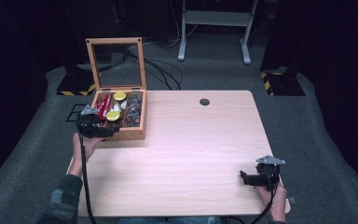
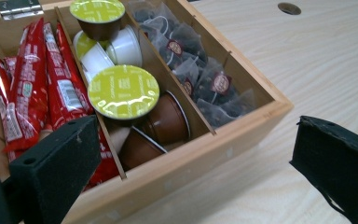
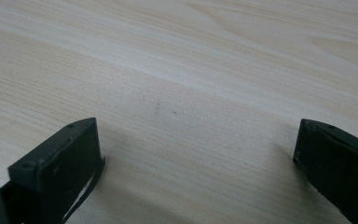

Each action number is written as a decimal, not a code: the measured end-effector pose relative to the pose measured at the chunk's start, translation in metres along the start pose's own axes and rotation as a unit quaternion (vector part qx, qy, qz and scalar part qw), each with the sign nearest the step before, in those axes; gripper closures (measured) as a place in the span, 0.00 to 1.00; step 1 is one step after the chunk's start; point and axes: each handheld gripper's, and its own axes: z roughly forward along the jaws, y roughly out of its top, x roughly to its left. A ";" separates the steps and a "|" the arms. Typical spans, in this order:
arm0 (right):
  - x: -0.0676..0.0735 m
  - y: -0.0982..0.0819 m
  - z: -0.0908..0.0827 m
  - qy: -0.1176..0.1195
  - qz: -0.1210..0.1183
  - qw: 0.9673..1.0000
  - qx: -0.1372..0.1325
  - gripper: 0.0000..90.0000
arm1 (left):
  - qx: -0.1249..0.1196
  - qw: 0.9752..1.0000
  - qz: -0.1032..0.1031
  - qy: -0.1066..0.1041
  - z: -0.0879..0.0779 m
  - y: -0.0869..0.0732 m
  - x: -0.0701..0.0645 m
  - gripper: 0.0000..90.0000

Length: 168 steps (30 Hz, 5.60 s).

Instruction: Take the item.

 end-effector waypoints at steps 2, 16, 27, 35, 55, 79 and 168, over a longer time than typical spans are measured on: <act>0.000 0.000 0.000 0.000 0.001 1.000 0.000 0.00 | 0.001 1.000 -0.001 -0.001 0.003 0.004 0.003 0.02; 0.000 0.000 0.000 0.000 0.000 1.000 -0.001 0.00 | 0.009 1.000 -0.007 0.005 0.025 0.025 0.015 0.02; 0.000 0.000 0.000 0.000 -0.001 1.000 -0.001 0.00 | 0.035 0.999 -0.002 0.028 0.048 0.025 0.022 0.07; 0.000 0.000 0.000 0.000 -0.002 1.000 0.002 0.00 | 0.039 0.998 -0.010 0.039 0.060 0.020 0.027 0.16; 0.000 0.000 0.000 -0.001 -0.002 1.000 0.000 0.00 | 0.050 0.996 -0.001 0.076 0.068 0.016 0.031 0.32; 0.000 0.000 0.000 -0.004 -0.004 1.000 -0.003 0.00 | 0.018 0.997 0.013 0.075 0.056 0.021 0.023 0.42; 0.001 -0.001 -0.001 -0.004 -0.001 1.000 0.000 0.00 | -0.073 0.989 0.130 -0.018 0.001 0.083 -0.098 0.42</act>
